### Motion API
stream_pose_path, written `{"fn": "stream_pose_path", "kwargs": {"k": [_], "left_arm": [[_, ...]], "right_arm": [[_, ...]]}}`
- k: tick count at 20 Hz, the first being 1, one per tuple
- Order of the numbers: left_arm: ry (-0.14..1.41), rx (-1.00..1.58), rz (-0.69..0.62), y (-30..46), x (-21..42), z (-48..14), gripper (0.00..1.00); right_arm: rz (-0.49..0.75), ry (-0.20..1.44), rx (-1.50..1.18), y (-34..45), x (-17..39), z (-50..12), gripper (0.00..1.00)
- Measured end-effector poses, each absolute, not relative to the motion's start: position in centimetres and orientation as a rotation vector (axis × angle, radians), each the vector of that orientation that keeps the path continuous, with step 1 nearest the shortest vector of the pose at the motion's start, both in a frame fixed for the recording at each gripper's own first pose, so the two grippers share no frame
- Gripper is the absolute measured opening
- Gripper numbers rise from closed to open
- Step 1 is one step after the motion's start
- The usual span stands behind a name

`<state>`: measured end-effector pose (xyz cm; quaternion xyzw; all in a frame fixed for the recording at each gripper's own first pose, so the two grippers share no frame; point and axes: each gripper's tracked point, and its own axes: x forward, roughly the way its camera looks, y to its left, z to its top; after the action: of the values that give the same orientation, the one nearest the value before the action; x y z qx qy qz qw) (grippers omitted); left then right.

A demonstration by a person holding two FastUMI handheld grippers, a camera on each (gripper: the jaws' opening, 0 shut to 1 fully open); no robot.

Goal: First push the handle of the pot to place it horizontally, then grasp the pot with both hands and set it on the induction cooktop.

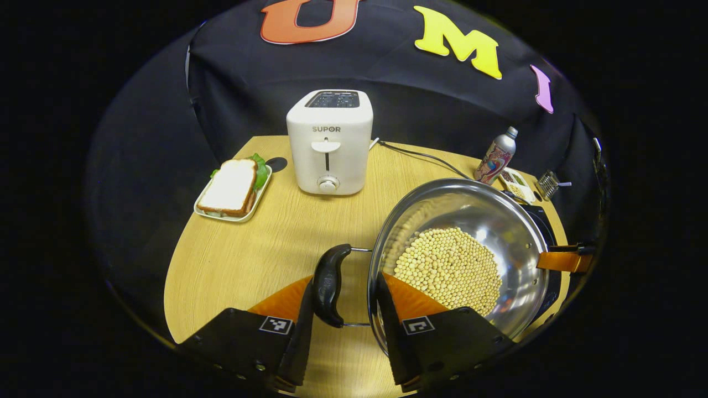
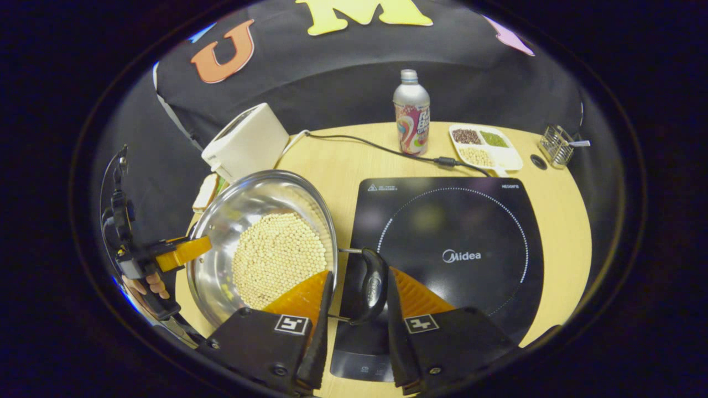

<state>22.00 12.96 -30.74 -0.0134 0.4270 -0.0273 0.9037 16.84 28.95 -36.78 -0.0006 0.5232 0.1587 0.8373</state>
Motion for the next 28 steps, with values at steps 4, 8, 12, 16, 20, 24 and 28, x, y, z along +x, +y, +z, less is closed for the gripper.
{"fn": "stream_pose_path", "kwargs": {"k": [4, 8, 12, 16, 20, 24, 28], "left_arm": [[0.861, -0.045, -0.06, 12.1, 20.9, -28.4, 0.57], [0.825, -0.042, -0.069, 10.4, 20.3, -26.2, 0.57], [0.794, -0.051, -0.076, 8.1, 19.9, -23.5, 0.57], [0.763, -0.023, -0.105, 4.7, 19.8, -21.1, 0.57], [0.741, -0.014, -0.144, 0.5, 20.0, -19.4, 0.57], [0.731, -0.005, -0.171, -3.8, 20.2, -18.2, 0.57], [0.741, -0.008, -0.204, -7.6, 21.4, -19.0, 0.57]], "right_arm": [[0.35, 1.087, -0.001, 28.4, 16.5, -34.3, 0.47], [0.353, 1.065, -0.007, 27.1, 16.0, -31.4, 0.47], [0.357, 1.022, 0.003, 24.8, 15.8, -28.7, 0.47], [0.346, 0.991, 0.02, 21.5, 16.0, -25.9, 0.47], [0.326, 0.956, 0.029, 17.5, 16.6, -23.3, 0.49], [0.306, 0.945, 0.018, 13.4, 17.7, -21.8, 0.47], [0.27, 0.944, 0.016, 9.5, 19.3, -21.2, 0.47]]}}
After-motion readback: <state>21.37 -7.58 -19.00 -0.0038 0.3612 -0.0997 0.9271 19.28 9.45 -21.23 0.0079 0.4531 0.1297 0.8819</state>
